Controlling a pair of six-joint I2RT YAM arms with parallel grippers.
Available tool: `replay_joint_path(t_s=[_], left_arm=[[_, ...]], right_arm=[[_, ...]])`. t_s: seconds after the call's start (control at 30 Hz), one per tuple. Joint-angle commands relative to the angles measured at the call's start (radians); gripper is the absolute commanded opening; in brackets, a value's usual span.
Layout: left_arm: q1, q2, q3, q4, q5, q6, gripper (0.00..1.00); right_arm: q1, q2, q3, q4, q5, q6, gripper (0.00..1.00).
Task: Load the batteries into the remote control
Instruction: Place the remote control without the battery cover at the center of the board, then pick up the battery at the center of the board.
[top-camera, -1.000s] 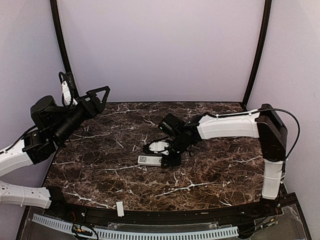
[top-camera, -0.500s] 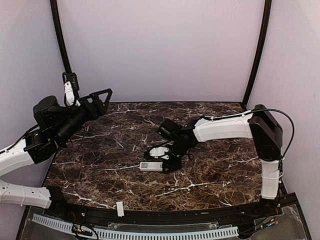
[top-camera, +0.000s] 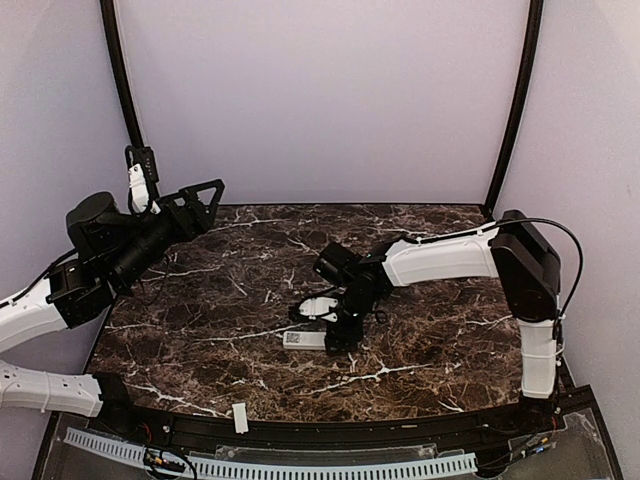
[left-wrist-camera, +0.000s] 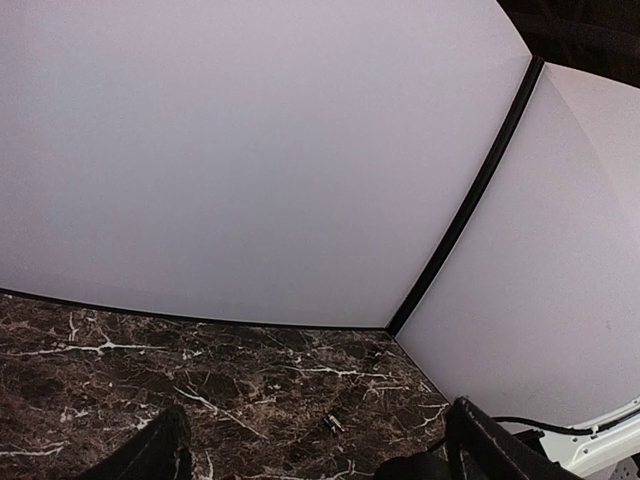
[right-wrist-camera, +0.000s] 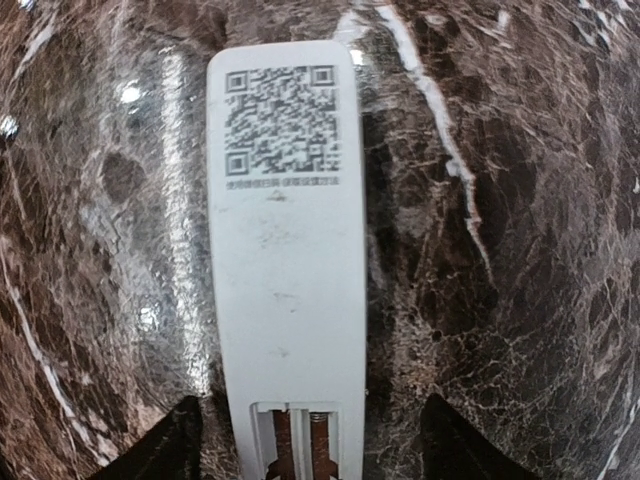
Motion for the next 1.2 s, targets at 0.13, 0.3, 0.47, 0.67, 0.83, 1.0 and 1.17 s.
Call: replay_joint_path(t_s=[0.13,0.3,0.47,0.67,0.83,1.0,1.17], left_arm=[[0.000,-0.019,0.000,-0.017,0.001,-0.003,0.87],[0.000,0.016,-0.006,0.035,0.005,0.054,0.89],[0.000,0.141,0.055,0.116,0.056,0.170,0.91],[0.006,0.302,0.195,0.092,0.110,0.189,0.92],[0.026,0.351,0.219,0.054,0.127,0.129,0.92],[0.080,0.361,0.216,-0.064,0.129,0.057,0.93],[0.162,0.382,0.191,-0.123,0.158,-0.013,0.93]], right_arm=[[0.005,-0.023,-0.002,0.035,0.024,-0.010,0.99],[0.019,-0.056,0.054,0.007,0.091,-0.053,0.99],[0.028,-0.121,0.147,-0.018,0.060,0.020,0.99],[0.009,-0.225,0.138,0.070,0.024,0.192,0.99],[-0.113,-0.252,0.152,0.066,-0.007,0.409,0.94],[-0.234,-0.282,0.110,0.072,0.052,0.561,0.86],[-0.326,-0.298,0.097,0.034,0.128,0.634,0.82]])
